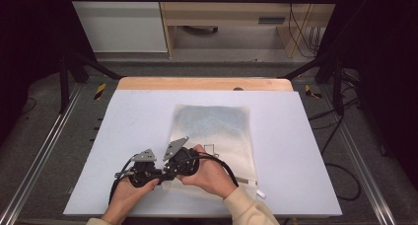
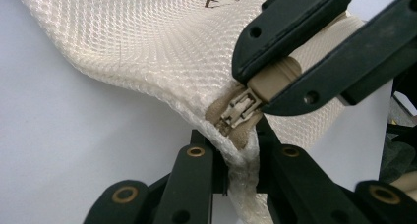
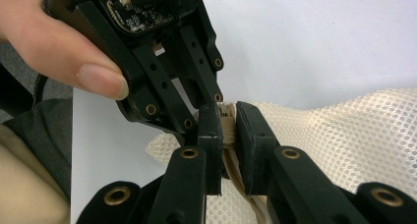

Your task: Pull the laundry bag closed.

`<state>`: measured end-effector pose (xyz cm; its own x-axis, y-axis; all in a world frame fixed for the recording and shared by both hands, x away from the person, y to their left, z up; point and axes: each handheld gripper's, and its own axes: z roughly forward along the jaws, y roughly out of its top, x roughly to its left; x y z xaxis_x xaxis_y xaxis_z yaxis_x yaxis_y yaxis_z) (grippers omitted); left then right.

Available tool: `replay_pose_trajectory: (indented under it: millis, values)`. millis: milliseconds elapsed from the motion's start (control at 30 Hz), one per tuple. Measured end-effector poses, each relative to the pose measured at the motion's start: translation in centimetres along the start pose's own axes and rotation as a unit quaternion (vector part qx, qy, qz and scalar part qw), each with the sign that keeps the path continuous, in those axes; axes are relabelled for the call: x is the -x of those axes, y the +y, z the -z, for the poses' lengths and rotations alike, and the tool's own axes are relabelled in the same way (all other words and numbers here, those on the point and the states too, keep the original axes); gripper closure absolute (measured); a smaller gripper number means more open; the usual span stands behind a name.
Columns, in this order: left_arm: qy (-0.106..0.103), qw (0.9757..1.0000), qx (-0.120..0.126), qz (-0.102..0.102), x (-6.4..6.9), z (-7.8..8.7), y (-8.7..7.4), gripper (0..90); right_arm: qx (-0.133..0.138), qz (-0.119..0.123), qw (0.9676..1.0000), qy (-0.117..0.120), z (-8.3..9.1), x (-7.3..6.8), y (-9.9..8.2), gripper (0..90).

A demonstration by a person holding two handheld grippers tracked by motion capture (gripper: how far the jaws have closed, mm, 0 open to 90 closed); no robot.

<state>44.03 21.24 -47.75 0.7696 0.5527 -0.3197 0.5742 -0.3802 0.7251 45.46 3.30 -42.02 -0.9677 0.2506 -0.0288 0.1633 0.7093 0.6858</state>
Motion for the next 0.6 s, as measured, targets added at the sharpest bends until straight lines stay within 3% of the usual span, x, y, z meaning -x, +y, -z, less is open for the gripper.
replay_pose_trajectory:
  millis: [600]
  values:
    - [0.007, 0.9999, -0.005, -0.01, 0.16, 0.09, 0.11, 83.5, -0.012, 0.009, 0.9999, 0.001, 0.06, 0.15, -0.34, 81.9]
